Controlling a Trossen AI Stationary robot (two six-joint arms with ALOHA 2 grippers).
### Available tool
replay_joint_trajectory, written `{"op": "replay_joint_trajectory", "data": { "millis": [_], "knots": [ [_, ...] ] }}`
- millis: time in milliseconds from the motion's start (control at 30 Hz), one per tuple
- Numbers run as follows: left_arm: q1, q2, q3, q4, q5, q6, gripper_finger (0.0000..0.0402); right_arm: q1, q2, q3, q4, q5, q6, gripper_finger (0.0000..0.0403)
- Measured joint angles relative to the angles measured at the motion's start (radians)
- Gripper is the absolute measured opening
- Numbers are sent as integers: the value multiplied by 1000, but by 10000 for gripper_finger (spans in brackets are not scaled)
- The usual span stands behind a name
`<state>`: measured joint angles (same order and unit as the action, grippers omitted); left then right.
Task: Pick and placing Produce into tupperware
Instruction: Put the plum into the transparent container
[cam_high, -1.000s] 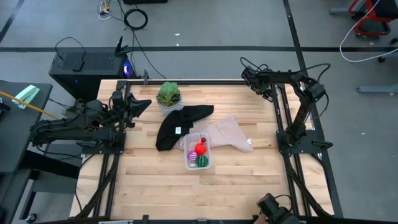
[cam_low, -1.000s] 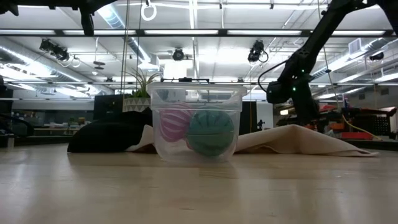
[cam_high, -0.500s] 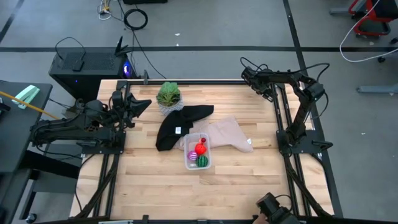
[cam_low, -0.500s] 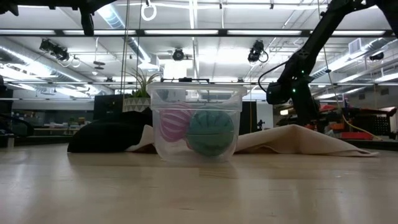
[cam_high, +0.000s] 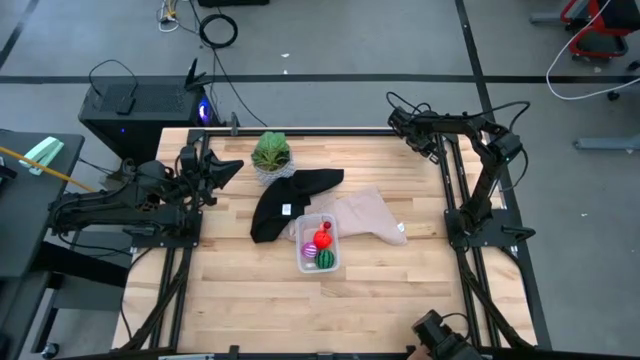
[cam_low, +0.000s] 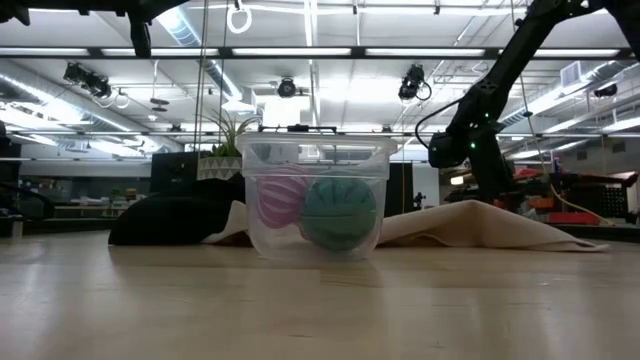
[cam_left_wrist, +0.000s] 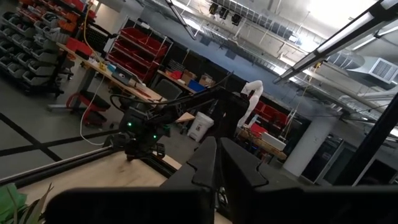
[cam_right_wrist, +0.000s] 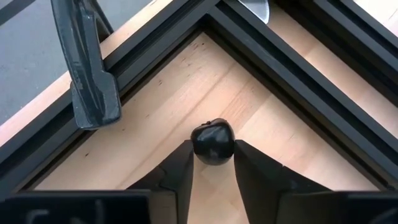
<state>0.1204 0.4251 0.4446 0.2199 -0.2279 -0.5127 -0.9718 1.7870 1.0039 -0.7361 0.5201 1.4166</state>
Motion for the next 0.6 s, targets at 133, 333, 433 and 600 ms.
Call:
{"op": "replay_joint_trajectory", "data": {
  "millis": [133, 333, 433, 600],
  "knots": [
    [0, 0, 0, 0, 0, 0, 22, 6, 0, 0, 0, 3, -3, 104],
    [0, 0, 0, 0, 0, 0, 16, 7, -1, 0, 0, 3, -10, 91],
    [0, 0, 0, 0, 0, -1, 18, 7, -4, 0, 0, -4, -22, 90],
    [0, 0, 0, 0, 0, 0, 26, 8, -30, 0, 34, -49, -92, 88]
  ]
}}
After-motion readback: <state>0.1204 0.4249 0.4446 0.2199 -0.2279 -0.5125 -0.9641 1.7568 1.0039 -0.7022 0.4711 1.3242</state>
